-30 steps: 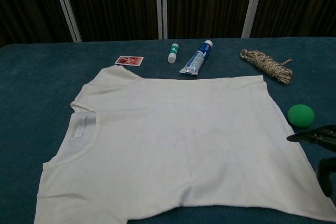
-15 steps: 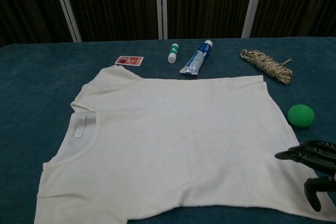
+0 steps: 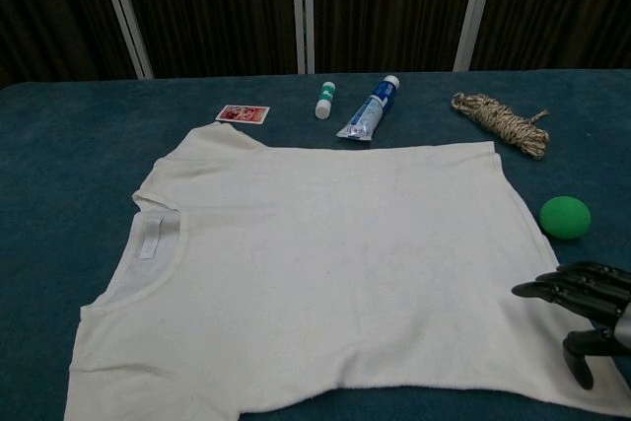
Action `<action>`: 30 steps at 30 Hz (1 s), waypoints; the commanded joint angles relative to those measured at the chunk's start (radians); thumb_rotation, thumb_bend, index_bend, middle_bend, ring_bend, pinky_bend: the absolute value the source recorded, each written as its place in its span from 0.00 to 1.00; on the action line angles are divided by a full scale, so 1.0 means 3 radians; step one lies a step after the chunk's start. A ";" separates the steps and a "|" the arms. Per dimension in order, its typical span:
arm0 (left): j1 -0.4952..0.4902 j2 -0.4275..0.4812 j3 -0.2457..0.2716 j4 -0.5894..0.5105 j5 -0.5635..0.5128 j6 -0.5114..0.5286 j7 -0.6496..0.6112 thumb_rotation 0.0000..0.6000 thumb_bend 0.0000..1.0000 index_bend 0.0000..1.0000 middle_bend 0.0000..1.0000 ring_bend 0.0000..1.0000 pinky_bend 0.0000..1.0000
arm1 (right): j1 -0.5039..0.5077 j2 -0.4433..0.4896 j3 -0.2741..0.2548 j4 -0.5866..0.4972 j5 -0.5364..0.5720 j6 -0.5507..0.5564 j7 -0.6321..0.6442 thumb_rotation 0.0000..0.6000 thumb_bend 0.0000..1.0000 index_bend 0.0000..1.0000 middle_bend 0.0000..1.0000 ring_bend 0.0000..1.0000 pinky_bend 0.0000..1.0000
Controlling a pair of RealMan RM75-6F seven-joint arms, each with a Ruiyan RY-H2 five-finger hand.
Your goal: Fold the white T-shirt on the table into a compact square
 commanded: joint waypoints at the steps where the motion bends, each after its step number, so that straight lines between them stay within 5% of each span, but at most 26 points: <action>1: 0.0001 -0.0002 -0.0001 -0.0001 0.0000 0.0004 0.0004 1.00 0.00 0.00 0.00 0.00 0.00 | 0.0013 -0.0015 0.0003 0.0024 0.0011 0.0002 -0.0012 1.00 0.16 0.51 0.04 0.00 0.00; 17: -0.0014 0.0021 0.0018 0.0009 0.0020 -0.0039 -0.0023 1.00 0.00 0.00 0.00 0.00 0.00 | 0.0083 -0.0022 -0.0020 0.0030 0.0064 -0.0020 -0.0034 1.00 0.31 0.52 0.03 0.00 0.00; 30: -0.0151 -0.0062 0.0115 0.0191 0.0322 -0.0232 -0.0245 1.00 0.00 0.00 0.00 0.00 0.00 | 0.0096 -0.0068 -0.0051 0.0091 0.0047 0.0097 0.0112 1.00 0.42 0.64 0.06 0.00 0.00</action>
